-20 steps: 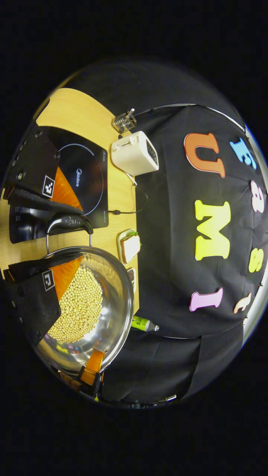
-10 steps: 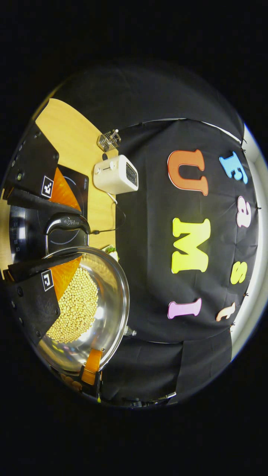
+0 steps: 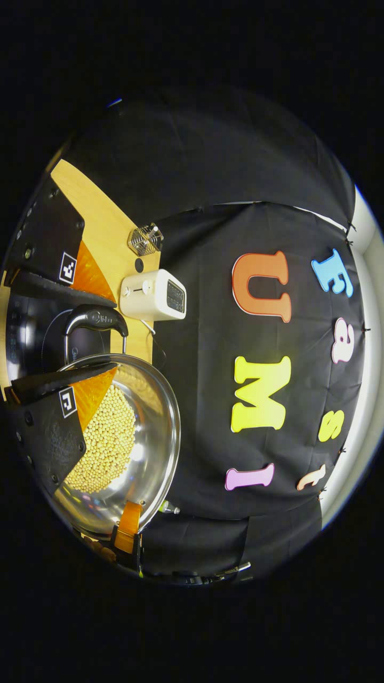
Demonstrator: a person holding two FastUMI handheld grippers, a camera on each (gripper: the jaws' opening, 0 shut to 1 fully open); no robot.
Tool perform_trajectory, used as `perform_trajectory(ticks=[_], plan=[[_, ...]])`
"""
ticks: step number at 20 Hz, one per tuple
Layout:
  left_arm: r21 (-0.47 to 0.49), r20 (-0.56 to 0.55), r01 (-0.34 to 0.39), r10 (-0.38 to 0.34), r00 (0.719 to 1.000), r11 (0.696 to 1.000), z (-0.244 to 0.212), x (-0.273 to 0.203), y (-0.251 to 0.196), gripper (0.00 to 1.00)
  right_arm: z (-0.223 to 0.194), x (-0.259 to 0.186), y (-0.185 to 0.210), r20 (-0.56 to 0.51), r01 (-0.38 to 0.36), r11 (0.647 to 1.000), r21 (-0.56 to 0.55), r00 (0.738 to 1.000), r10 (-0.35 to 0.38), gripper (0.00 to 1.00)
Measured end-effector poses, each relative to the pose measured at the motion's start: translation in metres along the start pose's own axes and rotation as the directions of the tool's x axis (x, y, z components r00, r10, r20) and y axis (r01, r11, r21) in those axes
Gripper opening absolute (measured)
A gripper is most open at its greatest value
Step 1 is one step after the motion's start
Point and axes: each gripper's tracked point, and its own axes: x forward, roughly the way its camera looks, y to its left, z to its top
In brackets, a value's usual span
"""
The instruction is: First push the handle of the pot to place it horizontally, then grasp the pot with both hands and set it on the induction cooktop.
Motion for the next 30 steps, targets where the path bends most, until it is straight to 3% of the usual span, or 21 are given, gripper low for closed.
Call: perform_trajectory(ticks=[9,14,23,27,30], plan=[[-0.055,-0.136,-0.067,0.059,0.989,0.996,-0.061,0.054,0.053,0.55,-0.056,0.079,0.046,-0.126,-0.013,0.999,-0.032,0.992,0.009,0.65],[-0.057,-0.184,-0.095,0.083,0.979,0.994,-0.086,0.073,0.071,0.55,-0.08,0.11,0.06,-0.14,-0.03,0.998,-0.047,0.99,0.023,0.65],[-0.047,-0.204,-0.093,0.082,0.976,0.995,-0.103,0.085,0.08,0.55,-0.103,0.126,0.063,-0.158,-0.031,0.999,-0.021,0.987,0.027,0.65],[-0.106,-0.185,-0.065,0.045,0.982,0.992,-0.104,0.087,0.079,0.56,-0.101,0.128,0.063,-0.135,-0.054,0.999,-0.001,0.989,0.053,0.65],[-0.095,-0.171,-0.061,0.044,0.984,0.994,-0.106,0.087,0.08,0.57,-0.099,0.129,0.063,-0.117,-0.076,0.997,0.011,0.99,0.077,0.7]])
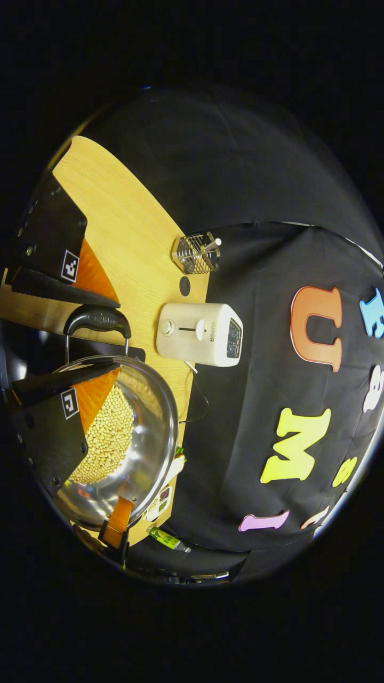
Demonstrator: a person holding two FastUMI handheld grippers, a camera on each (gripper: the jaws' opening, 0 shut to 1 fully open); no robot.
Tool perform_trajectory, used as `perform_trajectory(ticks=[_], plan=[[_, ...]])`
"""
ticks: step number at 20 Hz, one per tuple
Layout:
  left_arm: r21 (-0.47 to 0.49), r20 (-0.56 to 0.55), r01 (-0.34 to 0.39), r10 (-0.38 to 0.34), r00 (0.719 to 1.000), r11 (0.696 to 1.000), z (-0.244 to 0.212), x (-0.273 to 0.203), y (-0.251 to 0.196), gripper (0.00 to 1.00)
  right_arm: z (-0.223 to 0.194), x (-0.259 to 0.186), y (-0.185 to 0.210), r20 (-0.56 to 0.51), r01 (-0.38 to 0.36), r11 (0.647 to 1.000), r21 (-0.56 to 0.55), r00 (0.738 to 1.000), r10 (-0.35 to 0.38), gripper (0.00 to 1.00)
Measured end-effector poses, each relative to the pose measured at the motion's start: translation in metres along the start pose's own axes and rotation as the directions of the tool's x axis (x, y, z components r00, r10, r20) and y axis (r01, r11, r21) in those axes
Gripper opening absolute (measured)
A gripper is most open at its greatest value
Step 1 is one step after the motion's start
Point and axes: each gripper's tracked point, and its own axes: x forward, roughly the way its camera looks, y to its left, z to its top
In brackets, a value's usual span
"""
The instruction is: First push the handle of the pot to place it horizontally, then grasp the pot with both hands and set it on the induction cooktop.
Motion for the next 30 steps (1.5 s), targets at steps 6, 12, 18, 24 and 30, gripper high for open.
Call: perform_trajectory(ticks=[6,12,18,24,30], plan=[[-0.013,0.012,-0.02,0.02,1.0,1.0,0.001,-0.002,0.006,0.67,0.001,-0.006,-0.001,0.017,-0.03,0.999,-0.017,0.999,0.031,0.8],[0.033,0.071,-0.065,0.062,0.996,0.997,0.008,-0.02,0.014,0.96,0.002,-0.031,-0.009,0.038,-0.05,0.999,0.015,0.998,0.05,0.96],[0.054,0.141,-0.078,0.07,0.988,0.996,0.02,-0.063,0.005,0.96,0.005,-0.082,-0.021,0.09,-0.049,0.998,-0.026,0.995,0.051,0.97],[0.064,0.176,-0.051,0.039,0.984,0.997,0.017,-0.113,-0.025,0.96,0.002,-0.138,-0.053,0.155,-0.008,1.0,-0.03,0.988,0.013,0.97],[0.091,0.252,-0.029,0.005,0.968,0.995,0.012,-0.164,-0.07,0.96,-0.002,-0.201,-0.097,0.24,0.029,1.0,-0.011,0.97,-0.026,0.98]])
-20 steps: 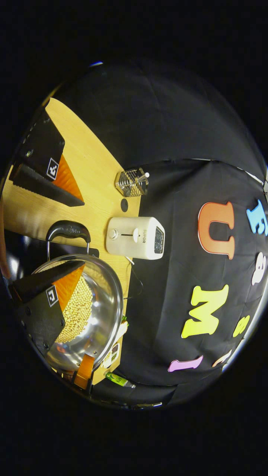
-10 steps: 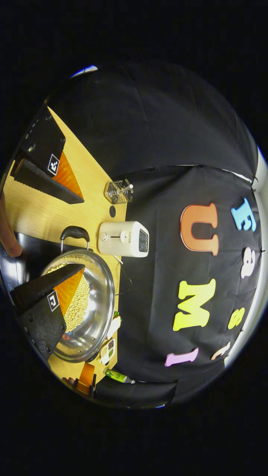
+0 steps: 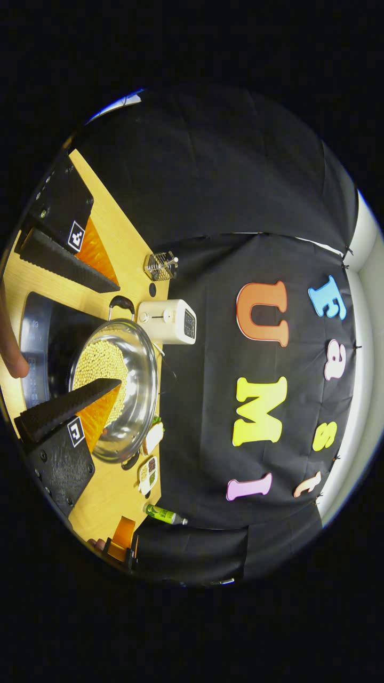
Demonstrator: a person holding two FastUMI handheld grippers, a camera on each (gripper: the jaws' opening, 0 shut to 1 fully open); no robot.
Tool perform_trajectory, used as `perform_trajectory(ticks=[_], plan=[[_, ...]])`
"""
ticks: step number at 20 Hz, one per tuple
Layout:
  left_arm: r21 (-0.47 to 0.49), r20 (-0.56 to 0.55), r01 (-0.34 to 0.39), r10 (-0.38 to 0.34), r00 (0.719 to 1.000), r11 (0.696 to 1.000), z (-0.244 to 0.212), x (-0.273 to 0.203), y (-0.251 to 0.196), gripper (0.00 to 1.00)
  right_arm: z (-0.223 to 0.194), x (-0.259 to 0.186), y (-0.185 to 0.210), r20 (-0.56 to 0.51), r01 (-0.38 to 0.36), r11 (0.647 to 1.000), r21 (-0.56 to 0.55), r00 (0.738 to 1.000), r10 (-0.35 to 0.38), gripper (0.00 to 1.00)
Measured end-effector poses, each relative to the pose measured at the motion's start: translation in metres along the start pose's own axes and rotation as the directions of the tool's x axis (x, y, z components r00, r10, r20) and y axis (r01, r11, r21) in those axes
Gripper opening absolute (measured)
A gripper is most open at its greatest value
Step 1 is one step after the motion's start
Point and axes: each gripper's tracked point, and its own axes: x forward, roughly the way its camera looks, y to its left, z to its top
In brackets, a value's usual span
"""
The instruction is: First push the handle of the pot to place it horizontally, then grasp the pot with both hands and set it on the induction cooktop.
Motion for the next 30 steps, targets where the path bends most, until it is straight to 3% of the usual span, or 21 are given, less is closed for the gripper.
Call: perform_trajectory(ticks=[6,7,8,11,12,13,21,27,30], plan=[[0.032,0.072,0.046,-0.048,0.996,0.998,0.022,-0.055,-0.043,0.95,0.026,-0.07,-0.046,0.076,0.051,0.999,0.015,0.996,-0.052,0.96],[0.032,0.081,0.05,-0.052,0.995,0.998,0.027,-0.066,-0.047,0.86,0.034,-0.083,-0.05,0.094,0.048,0.999,0.024,0.994,-0.05,0.96],[0.034,0.093,0.056,-0.059,0.994,0.998,0.033,-0.076,-0.054,0.96,0.04,-0.094,-0.056,0.108,0.049,0.998,0.03,0.993,-0.052,0.98],[0.051,0.127,0.064,-0.07,0.989,0.997,0.046,-0.105,-0.068,0.96,0.056,-0.126,-0.072,0.147,0.06,0.998,0.019,0.987,-0.062,0.98],[0.059,0.149,0.064,-0.073,0.986,0.996,0.055,-0.115,-0.073,0.86,0.061,-0.137,-0.074,0.16,0.056,0.998,0.01,0.985,-0.057,0.95],[0.063,0.168,0.066,-0.076,0.983,0.996,0.064,-0.126,-0.078,0.95,0.067,-0.147,-0.077,0.172,0.055,0.999,0.004,0.984,-0.054,0.96],[0.02,0.251,0.08,-0.082,0.964,0.997,0.1,-0.181,-0.094,0.96,0.097,-0.22,-0.089,0.262,0.058,0.998,-0.012,0.964,-0.053,0.96],[0.049,0.276,0.024,-0.037,0.96,0.998,0.103,-0.209,-0.081,0.96,0.099,-0.267,-0.092,0.312,0.114,0.992,-0.056,0.946,-0.091,0.95],[0.055,0.284,0.043,-0.057,0.957,0.998,0.094,-0.218,-0.087,0.96,0.095,-0.282,-0.089,0.325,0.124,0.988,-0.088,0.942,-0.089,0.96]])
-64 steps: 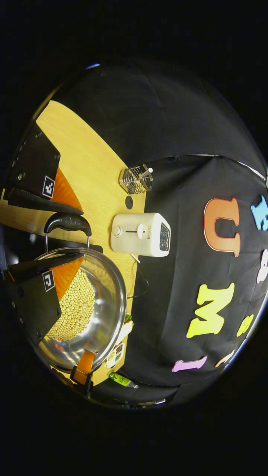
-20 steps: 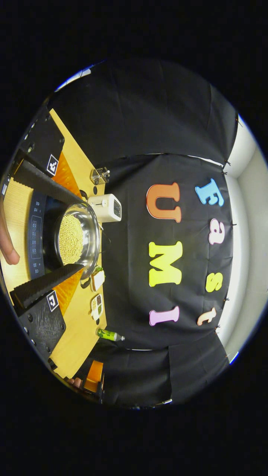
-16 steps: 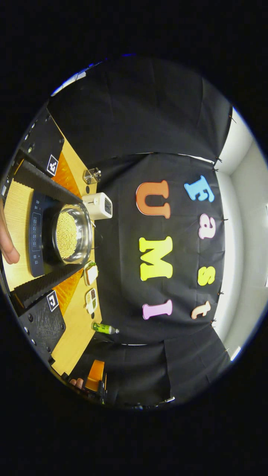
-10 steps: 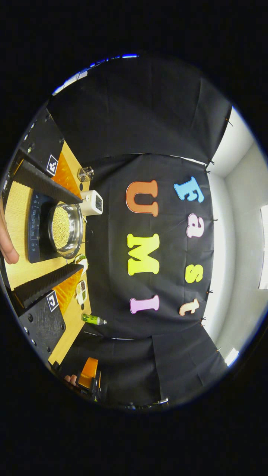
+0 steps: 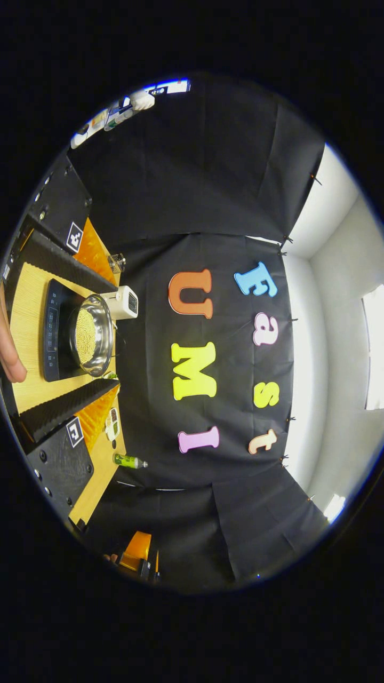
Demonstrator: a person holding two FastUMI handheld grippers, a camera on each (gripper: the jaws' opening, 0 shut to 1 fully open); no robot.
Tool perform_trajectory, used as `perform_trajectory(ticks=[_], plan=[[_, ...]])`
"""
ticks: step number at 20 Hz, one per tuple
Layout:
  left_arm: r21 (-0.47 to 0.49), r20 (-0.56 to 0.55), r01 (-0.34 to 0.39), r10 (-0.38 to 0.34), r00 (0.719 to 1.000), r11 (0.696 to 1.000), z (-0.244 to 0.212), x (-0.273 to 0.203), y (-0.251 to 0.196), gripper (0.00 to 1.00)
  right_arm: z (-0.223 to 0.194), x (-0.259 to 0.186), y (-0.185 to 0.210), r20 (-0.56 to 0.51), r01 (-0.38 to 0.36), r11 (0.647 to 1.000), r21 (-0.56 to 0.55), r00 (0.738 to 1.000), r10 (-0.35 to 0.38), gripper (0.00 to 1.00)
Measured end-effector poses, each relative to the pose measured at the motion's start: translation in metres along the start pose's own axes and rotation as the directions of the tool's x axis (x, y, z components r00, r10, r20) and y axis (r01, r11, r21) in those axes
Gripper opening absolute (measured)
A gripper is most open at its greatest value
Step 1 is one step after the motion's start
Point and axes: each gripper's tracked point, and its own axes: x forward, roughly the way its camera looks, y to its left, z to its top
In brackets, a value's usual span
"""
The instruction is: First push the handle of the pot to place it horizontally, then grasp the pot with both hands and set it on the induction cooktop.
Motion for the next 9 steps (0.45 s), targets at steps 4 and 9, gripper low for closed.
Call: perform_trajectory(ticks=[4,9], plan=[[0.031,0.002,-0.075,0.075,0.997,0.997,-0.01,-0.004,0.014,0.95,0.006,-0.019,-0.001,0.03,0.01,1.0,-0.013,0.999,-0.01,0.96],[0.014,-0.015,-0.057,0.057,0.998,0.998,-0.018,0.0,0.006,0.95,0.011,-0.029,0.002,0.068,-0.001,1.0,-0.018,0.998,0.002,0.96]])
